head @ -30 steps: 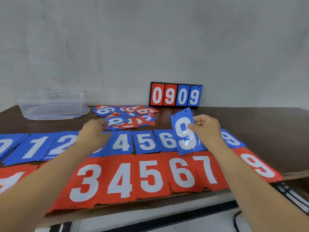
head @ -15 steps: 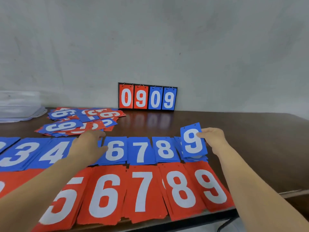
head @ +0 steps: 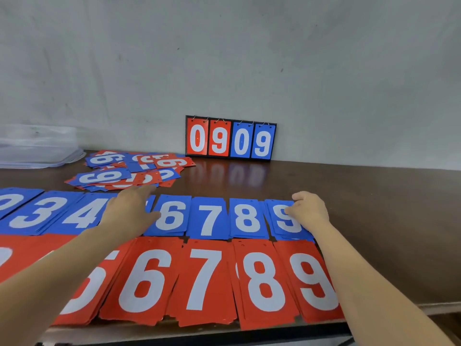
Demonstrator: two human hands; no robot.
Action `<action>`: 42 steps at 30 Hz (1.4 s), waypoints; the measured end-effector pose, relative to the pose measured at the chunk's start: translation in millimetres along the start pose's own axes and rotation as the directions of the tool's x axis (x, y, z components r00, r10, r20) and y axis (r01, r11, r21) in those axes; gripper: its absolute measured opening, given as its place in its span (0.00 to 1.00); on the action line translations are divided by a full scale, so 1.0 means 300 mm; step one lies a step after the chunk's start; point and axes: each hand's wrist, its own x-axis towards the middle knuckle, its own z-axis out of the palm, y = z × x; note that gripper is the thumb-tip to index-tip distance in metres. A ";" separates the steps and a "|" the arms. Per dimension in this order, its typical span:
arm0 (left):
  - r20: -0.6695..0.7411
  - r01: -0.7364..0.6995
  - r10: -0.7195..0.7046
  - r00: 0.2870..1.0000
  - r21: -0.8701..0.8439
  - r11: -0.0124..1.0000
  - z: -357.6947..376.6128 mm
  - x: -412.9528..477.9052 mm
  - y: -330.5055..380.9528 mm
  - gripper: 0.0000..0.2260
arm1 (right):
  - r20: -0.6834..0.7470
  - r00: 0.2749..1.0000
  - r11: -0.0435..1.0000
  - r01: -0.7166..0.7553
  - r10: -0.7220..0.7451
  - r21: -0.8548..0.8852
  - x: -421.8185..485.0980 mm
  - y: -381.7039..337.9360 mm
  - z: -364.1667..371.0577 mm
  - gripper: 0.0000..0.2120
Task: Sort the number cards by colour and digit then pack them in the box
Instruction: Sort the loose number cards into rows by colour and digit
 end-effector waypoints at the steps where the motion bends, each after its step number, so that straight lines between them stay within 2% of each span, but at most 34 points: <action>1: -0.001 -0.001 0.001 1.000 0.004 1.000 -0.003 -0.002 0.000 0.31 | 0.020 1.000 0.999 0.023 -0.024 0.031 -0.007 -0.017 0.003 0.26; 4: -0.002 -0.004 0.004 1.000 0.026 1.000 -0.023 0.000 -0.015 0.31 | 0.080 0.991 0.992 0.104 -0.110 0.075 -0.038 -0.102 0.021 0.30; 10: -0.020 0.020 -0.018 1.000 0.084 0.996 -0.100 0.030 -0.119 0.30 | 0.160 0.946 0.959 0.279 -0.282 0.038 -0.098 -0.373 0.132 0.33; 18: -0.032 0.114 -0.112 0.993 0.103 0.988 -0.191 0.134 -0.437 0.26 | 0.200 0.904 0.920 0.391 -0.379 -0.024 -0.146 -0.749 0.389 0.31; 20: -0.025 0.118 -0.116 0.993 0.104 0.988 -0.203 0.177 -0.528 0.25 | 0.211 0.903 0.920 0.389 -0.373 -0.037 -0.147 -0.830 0.466 0.29; 24: -0.004 0.106 -0.106 0.994 0.095 0.990 -0.208 0.285 -0.693 0.27 | 0.228 0.910 0.924 0.374 -0.347 -0.085 -0.126 -0.957 0.610 0.32; 30: 0.051 0.020 -0.025 0.998 0.085 0.996 -0.182 0.446 -0.859 0.27 | 0.227 0.939 0.940 0.299 -0.259 -0.162 -0.090 -1.083 0.761 0.32; 34: 0.100 -0.017 0.009 0.995 0.077 0.997 -0.138 0.544 -0.909 0.22 | 0.222 0.953 0.954 0.247 -0.207 -0.171 -0.076 -1.121 0.828 0.29; 39: 0.097 -0.012 0.015 0.995 -0.030 0.999 -0.085 0.683 -0.913 0.18 | 0.195 0.969 0.959 0.190 -0.149 -0.211 -0.060 -1.169 0.902 0.29; 42: 0.085 -0.022 0.027 0.996 -0.063 0.998 -0.048 0.759 -0.891 0.18 | 0.155 0.982 0.966 0.141 -0.108 -0.217 -0.049 -1.203 0.942 0.35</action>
